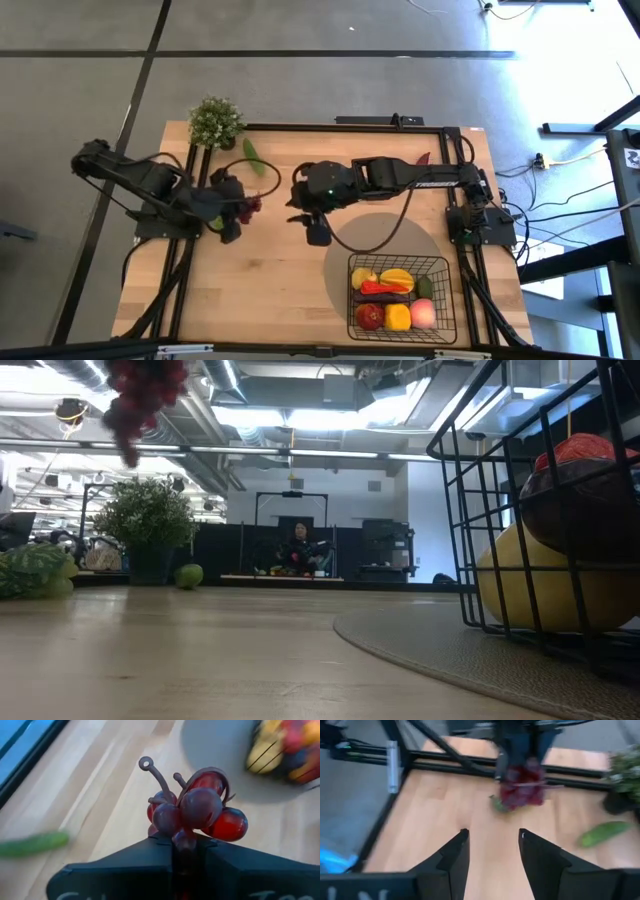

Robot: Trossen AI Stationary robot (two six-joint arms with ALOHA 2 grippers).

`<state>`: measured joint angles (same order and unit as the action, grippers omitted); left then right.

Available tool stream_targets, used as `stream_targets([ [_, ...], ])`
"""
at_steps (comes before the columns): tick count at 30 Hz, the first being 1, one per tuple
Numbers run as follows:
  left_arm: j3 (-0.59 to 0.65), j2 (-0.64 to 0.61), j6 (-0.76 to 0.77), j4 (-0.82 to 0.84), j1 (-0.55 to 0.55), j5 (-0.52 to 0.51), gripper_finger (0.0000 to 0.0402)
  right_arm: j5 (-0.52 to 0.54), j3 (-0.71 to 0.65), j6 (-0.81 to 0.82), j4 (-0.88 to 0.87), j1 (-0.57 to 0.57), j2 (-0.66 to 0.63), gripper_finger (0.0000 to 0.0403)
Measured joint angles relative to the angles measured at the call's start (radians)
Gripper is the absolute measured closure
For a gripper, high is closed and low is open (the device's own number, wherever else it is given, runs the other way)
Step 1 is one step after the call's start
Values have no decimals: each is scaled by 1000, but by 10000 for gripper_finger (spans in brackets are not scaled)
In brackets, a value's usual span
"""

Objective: Build produce basket
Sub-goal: Put the red grapes into the wire basket

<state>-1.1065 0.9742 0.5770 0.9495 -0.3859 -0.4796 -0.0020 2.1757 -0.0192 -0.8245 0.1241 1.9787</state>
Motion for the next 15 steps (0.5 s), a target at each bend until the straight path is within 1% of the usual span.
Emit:
stream_targets([
  [3,0,-20,-67,-96,0,11,401,63,0,-17,30,-1,10,240],
  [5,-1,-23,-107,-155,0,24,401,82,0,-24,70,-3,20,240],
  [9,-1,-23,-143,-214,0,30,401,88,-2,-94,129,-1,29,240],
  [15,-1,-15,-169,-270,0,36,401,88,-2,-127,162,-1,30,240],
])
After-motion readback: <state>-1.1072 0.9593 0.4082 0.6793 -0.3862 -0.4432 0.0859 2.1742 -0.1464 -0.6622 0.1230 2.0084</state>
